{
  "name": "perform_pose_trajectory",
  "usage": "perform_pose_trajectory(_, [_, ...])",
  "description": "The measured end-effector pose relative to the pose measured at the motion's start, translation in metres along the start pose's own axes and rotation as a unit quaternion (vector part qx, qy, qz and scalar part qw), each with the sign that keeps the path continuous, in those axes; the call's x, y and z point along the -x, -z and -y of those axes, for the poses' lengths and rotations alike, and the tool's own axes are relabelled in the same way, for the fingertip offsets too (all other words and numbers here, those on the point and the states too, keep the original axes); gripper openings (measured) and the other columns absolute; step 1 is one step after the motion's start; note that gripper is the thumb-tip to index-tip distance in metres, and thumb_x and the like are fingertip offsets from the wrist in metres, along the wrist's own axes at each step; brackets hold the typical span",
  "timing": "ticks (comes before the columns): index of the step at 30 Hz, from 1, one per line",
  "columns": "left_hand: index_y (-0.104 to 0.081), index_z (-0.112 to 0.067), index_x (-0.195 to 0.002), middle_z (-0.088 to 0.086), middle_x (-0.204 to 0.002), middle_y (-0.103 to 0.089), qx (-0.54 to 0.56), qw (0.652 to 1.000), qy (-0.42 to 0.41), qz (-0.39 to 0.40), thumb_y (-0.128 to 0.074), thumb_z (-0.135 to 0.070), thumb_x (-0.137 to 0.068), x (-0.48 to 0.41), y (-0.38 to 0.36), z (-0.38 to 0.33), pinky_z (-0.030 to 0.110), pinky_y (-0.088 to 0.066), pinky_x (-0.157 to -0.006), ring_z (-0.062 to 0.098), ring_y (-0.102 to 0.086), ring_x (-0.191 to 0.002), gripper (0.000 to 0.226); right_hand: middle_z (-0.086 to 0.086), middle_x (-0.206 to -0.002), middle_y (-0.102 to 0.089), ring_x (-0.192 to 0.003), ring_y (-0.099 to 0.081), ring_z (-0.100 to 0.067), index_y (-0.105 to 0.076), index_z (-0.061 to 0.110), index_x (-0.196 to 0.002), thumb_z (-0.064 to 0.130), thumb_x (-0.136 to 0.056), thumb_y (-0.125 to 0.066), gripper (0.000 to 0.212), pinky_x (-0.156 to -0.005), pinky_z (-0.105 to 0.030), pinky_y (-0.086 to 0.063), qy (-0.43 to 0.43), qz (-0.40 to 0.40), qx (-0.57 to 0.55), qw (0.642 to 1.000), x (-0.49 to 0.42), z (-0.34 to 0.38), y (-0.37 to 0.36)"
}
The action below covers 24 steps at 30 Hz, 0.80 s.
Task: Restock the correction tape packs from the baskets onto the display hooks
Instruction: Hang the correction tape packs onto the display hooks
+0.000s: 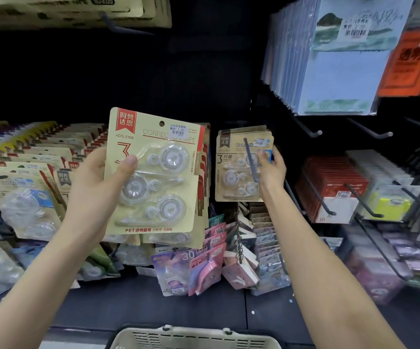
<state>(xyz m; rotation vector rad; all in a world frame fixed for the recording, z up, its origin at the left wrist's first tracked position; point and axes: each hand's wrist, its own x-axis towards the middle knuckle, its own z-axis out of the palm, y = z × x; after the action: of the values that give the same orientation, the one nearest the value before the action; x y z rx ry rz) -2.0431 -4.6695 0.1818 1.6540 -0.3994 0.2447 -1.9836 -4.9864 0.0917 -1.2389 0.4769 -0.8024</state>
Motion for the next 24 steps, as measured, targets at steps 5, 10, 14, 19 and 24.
perform_pose_trajectory(5, [-0.063, -0.032, -0.108, -0.011, -0.113, -0.072, 0.01, 1.0, -0.006, 0.005, -0.061, -0.028, -0.094, 0.0, -0.005, 0.001, 0.033, -0.05, -0.094, 0.008, -0.066, -0.107, 0.015, -0.003, -0.153, -0.041, -0.139, -0.041, -0.021, -0.028, 0.022, -0.154, 0.04, -0.101, -0.049, 0.059, -0.116, -0.043, -0.034, -0.062, 0.023, 0.051, 0.996, 0.019, -0.009, 0.007])
perform_pose_trajectory(10, [-0.063, -0.034, -0.107, -0.012, -0.112, -0.072, 0.022, 1.0, 0.0, 0.005, -0.062, -0.034, -0.089, 0.006, -0.006, 0.001, 0.032, -0.05, -0.093, 0.008, -0.066, -0.108, 0.018, 0.0, -0.149, -0.04, -0.136, -0.04, -0.019, -0.025, 0.02, -0.155, 0.042, -0.103, -0.041, 0.059, -0.1, -0.029, -0.031, -0.083, 0.007, 0.073, 0.994, 0.093, 0.0, 0.028])
perform_pose_trajectory(14, [-0.063, -0.021, -0.119, -0.007, -0.116, -0.071, 0.029, 0.999, -0.002, 0.027, -0.064, -0.034, -0.091, 0.014, -0.007, 0.003, 0.033, -0.051, -0.094, 0.011, -0.066, -0.11, 0.031, 0.003, -0.112, -0.062, -0.097, -0.057, -0.009, -0.059, 0.017, -0.116, 0.034, -0.104, -0.042, 0.027, -0.078, -0.023, -0.04, -0.067, 0.0, 0.106, 0.992, 0.145, 0.008, 0.044])
perform_pose_trajectory(19, [-0.063, -0.025, -0.116, -0.01, -0.114, -0.072, 0.056, 0.996, 0.0, 0.07, -0.064, -0.036, -0.081, 0.029, -0.012, 0.008, 0.021, -0.052, -0.087, 0.007, -0.066, -0.109, 0.036, -0.002, -0.076, -0.069, -0.07, -0.064, -0.007, -0.069, 0.012, -0.087, 0.038, -0.098, -0.047, 0.035, -0.065, -0.018, -0.049, 0.001, 0.144, 0.09, 0.985, 0.198, 0.041, 0.044])
perform_pose_trajectory(24, [-0.062, -0.024, -0.113, -0.014, -0.109, -0.073, 0.067, 0.991, 0.011, 0.117, -0.062, -0.033, -0.08, 0.052, -0.024, 0.012, 0.015, -0.053, -0.081, 0.005, -0.067, -0.105, 0.034, 0.0, -0.106, -0.074, -0.098, -0.071, -0.015, -0.061, 0.01, -0.118, 0.03, -0.094, -0.057, 0.031, -0.078, -0.028, -0.057, -0.033, 0.231, -0.045, 0.971, 0.213, 0.076, 0.029])
